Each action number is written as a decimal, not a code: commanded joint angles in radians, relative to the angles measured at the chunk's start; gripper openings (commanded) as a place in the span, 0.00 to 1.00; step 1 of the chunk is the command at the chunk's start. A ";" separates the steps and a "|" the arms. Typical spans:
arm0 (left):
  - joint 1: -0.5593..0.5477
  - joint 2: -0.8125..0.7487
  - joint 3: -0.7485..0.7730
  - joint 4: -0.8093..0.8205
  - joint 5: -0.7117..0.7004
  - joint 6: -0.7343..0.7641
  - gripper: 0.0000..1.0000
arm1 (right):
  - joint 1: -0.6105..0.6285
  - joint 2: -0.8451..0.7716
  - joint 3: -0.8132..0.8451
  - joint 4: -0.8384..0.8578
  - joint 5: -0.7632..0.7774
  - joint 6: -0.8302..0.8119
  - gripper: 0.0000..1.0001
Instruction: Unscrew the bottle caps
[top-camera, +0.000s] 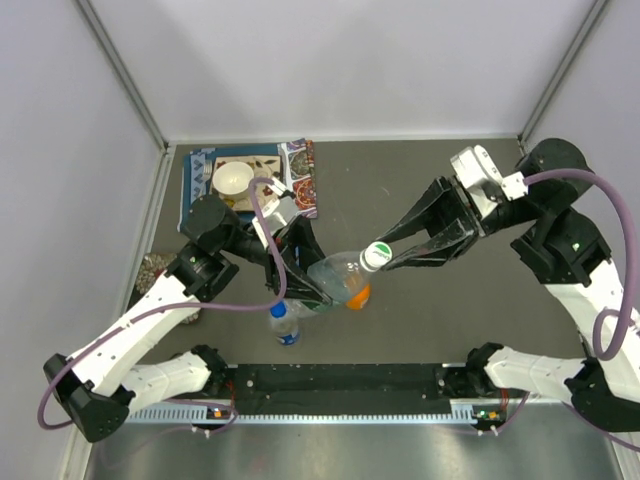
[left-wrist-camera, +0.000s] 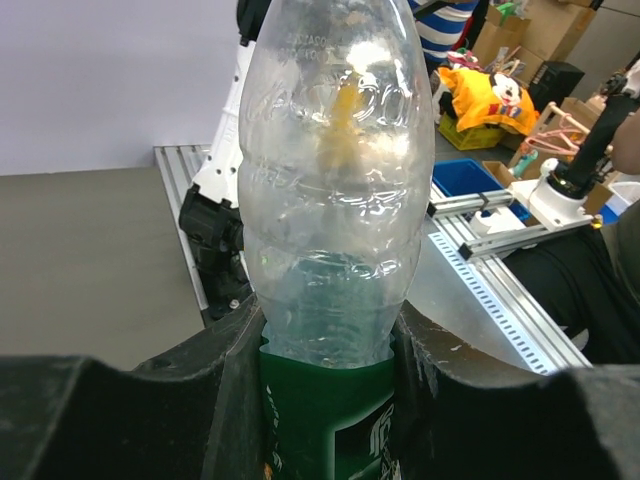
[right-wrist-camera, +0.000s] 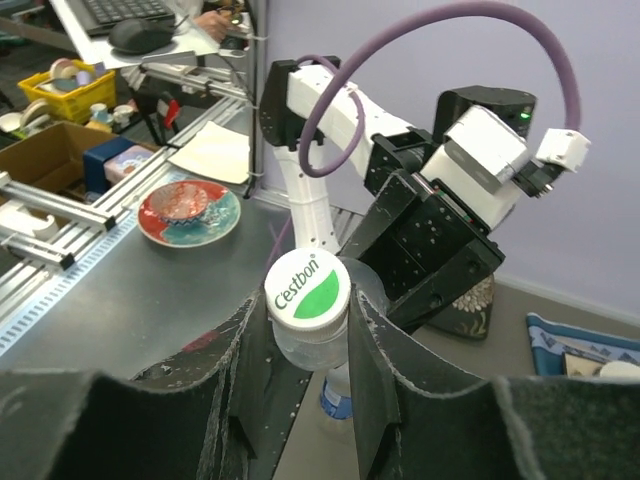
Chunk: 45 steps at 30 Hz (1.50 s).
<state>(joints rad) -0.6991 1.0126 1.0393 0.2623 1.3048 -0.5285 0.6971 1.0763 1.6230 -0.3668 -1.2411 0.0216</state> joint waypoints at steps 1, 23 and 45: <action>0.024 0.003 0.018 -0.049 -0.102 0.060 0.22 | -0.001 -0.061 0.023 0.032 0.122 0.034 0.00; 0.032 -0.143 -0.004 -0.258 -0.628 0.300 0.23 | -0.318 0.025 -0.626 -0.015 1.756 0.455 0.00; 0.030 -0.289 -0.099 -0.287 -0.783 0.354 0.24 | -0.435 0.678 -0.514 0.075 1.715 0.534 0.00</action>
<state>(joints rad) -0.6720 0.7349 0.9489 -0.0124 0.5472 -0.2028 0.2714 1.7416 1.0683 -0.3244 0.4938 0.5259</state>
